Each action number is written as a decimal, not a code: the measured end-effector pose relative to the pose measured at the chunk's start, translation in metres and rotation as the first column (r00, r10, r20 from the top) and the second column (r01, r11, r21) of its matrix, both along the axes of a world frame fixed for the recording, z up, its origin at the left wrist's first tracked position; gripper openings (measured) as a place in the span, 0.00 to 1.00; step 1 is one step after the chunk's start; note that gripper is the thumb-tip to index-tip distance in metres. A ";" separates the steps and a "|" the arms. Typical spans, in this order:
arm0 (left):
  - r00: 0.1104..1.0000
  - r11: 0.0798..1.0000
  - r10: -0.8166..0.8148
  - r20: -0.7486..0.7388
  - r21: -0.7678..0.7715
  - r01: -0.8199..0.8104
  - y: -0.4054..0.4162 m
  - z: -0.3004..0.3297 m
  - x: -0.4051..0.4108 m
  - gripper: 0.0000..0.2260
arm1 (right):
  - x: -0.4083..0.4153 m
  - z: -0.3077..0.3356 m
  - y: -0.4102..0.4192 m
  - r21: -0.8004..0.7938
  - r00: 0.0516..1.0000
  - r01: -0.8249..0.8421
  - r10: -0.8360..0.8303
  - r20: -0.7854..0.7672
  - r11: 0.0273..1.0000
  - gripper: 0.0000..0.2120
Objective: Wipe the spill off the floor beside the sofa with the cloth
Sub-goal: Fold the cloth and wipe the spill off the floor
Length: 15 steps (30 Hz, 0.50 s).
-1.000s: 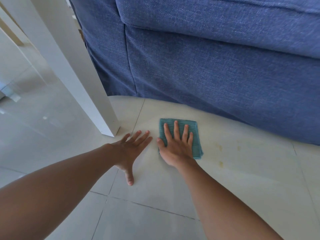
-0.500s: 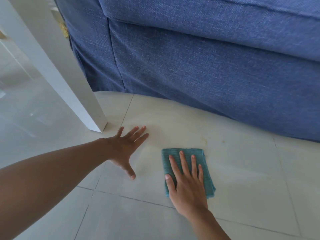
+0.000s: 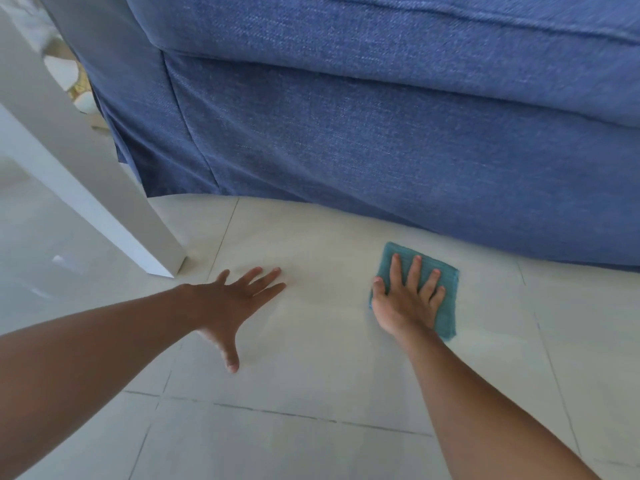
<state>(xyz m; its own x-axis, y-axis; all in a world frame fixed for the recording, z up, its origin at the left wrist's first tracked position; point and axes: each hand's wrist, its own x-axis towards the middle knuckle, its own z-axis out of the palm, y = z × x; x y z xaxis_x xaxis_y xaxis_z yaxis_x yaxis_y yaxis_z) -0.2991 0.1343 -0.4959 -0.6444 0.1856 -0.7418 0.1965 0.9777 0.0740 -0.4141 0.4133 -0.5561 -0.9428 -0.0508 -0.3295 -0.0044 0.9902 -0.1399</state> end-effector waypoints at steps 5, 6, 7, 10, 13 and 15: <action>0.998 0.996 0.061 0.015 -0.068 -0.060 -0.029 0.008 0.005 0.71 | 0.077 -0.005 -0.054 -0.081 0.958 -0.278 0.270 -0.101 0.957 0.31; 0.997 0.994 0.076 0.021 -0.086 -0.074 -0.034 0.011 0.005 0.71 | 0.094 -0.005 -0.064 -0.101 0.945 -0.320 0.310 -0.103 0.942 0.31; 0.996 0.991 0.087 0.027 -0.102 -0.084 -0.038 0.013 0.006 0.72 | 0.110 -0.005 -0.073 -0.117 0.933 -0.355 0.344 -0.107 0.927 0.31; 0.996 0.987 0.086 0.024 -0.140 -0.081 -0.042 0.012 0.015 0.71 | 0.151 -0.003 -0.095 -0.162 0.910 -0.415 0.403 -0.102 0.895 0.31; 0.998 0.986 0.049 0.028 -0.159 -0.044 -0.040 0.004 0.029 0.71 | 0.190 -0.002 -0.103 -0.189 0.886 -0.464 0.451 -0.110 0.865 0.30; 0.999 0.985 0.038 0.027 -0.172 -0.033 -0.037 0.000 0.035 0.71 | 0.214 -0.001 -0.099 -0.189 0.866 -0.501 0.487 -0.117 0.845 0.31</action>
